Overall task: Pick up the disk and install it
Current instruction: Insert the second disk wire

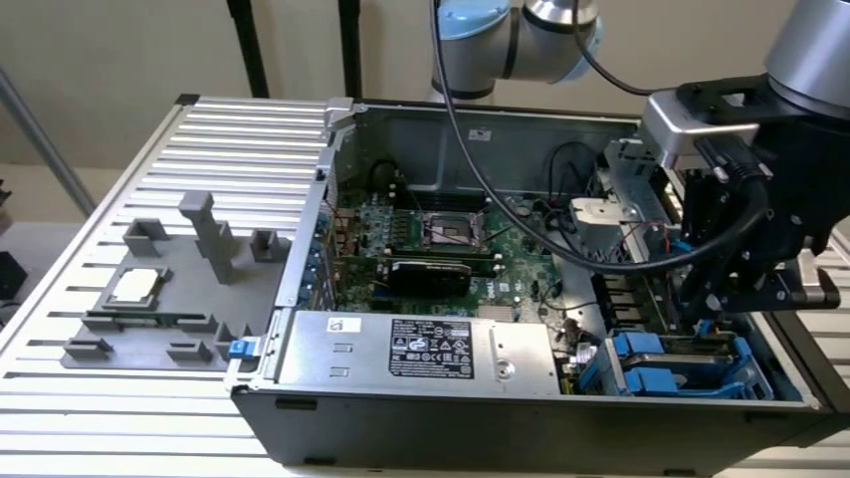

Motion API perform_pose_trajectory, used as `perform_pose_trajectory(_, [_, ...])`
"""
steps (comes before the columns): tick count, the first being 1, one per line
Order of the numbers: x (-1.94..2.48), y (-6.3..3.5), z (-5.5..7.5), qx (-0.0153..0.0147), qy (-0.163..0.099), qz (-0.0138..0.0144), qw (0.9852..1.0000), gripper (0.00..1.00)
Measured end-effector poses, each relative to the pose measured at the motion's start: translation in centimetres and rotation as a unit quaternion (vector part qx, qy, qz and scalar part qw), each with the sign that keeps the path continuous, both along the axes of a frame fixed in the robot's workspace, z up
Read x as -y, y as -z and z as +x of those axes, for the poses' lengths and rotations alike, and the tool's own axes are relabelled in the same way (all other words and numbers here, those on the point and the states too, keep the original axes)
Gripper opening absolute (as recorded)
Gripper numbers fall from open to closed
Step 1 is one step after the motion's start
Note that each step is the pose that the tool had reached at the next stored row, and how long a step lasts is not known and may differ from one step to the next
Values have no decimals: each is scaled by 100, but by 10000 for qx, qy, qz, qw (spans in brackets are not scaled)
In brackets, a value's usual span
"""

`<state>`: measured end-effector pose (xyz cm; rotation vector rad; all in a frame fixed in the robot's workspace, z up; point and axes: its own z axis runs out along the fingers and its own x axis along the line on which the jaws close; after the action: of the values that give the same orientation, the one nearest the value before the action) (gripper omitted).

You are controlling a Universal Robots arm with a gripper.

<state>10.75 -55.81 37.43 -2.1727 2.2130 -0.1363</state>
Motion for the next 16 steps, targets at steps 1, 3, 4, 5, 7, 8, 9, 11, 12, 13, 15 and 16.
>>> perform_pose_trajectory(1, [-14,0,-19,4,0,0,10000,25])
perform_pose_trajectory(3, [-32,5,-32,16,1,0,10000,25])
perform_pose_trajectory(4, [-35,9,-31,20,0,0,10000,25])
perform_pose_trajectory(5, [-40,15,-31,25,-1,0,10000,25])
perform_pose_trajectory(7, [-57,45,-32,41,0,-1,10000,25])
perform_pose_trajectory(8, [-63,58,-32,47,0,-1,10000,25])
perform_pose_trajectory(9, [-66,67,-31,49,0,-4,10000,25])
perform_pose_trajectory(11, [-68,78,-32,50,0,-19,10000,25])
perform_pose_trajectory(12, [-68,79,-32,51,0,-27,10000,25])
perform_pose_trajectory(13, [-67,79,-32,51,0,-33,10000,25])
perform_pose_trajectory(15, [-63,78,-32,51,0,-36,10000,25])
perform_pose_trajectory(16, [-63,78,-32,51,0,-38,10000,25])
